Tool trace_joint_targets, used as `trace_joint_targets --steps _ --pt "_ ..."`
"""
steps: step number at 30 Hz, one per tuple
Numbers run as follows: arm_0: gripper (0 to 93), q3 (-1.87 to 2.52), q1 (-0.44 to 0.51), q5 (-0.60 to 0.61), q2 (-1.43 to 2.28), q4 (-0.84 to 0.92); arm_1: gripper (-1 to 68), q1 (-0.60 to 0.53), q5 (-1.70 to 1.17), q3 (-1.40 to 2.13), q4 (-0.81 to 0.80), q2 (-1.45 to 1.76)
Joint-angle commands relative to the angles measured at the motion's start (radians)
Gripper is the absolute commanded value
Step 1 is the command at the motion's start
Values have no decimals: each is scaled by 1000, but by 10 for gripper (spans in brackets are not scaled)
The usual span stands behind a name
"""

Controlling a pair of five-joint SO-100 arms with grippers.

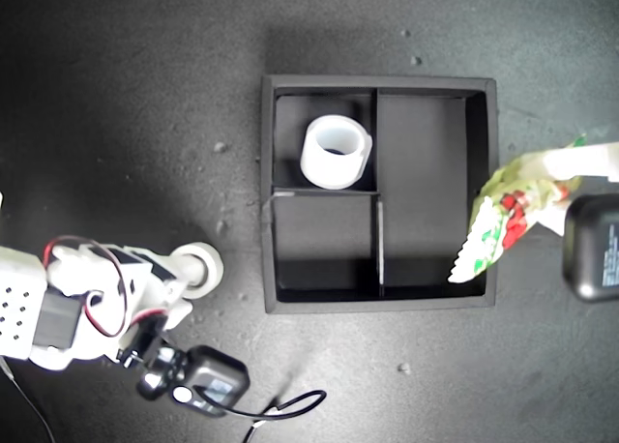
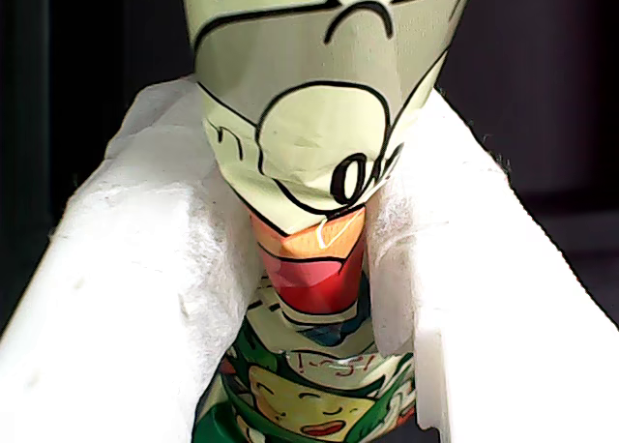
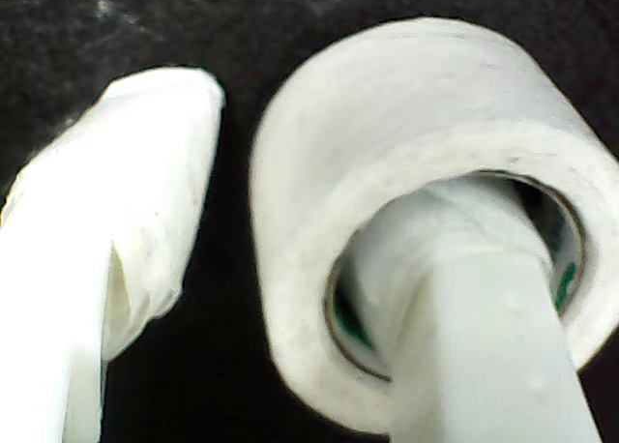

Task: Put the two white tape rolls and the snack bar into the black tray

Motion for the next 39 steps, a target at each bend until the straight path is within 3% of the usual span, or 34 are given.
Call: trace_joint_targets --steps 1,7,11,17,22,26,39 --pt "1 -34 -29 38 81 98 -5 -12 114 44 -169 43" --pt "1 -250 -103 209 247 400 -5 20 302 227 -321 41" --pt "1 -503 -163 337 245 594 -5 52 296 244 -322 31" --pt "0 -813 -215 471 156 686 -6 123 -471 74 -249 17" --pt "0 -966 -206 483 11 676 -6 83 -1005 -80 -126 -51" --pt "0 -1138 -186 483 -184 673 -6 40 -1226 -256 -3 -250" --pt "0 -1427 -152 457 -537 727 -3 35 -1342 -291 58 -379"
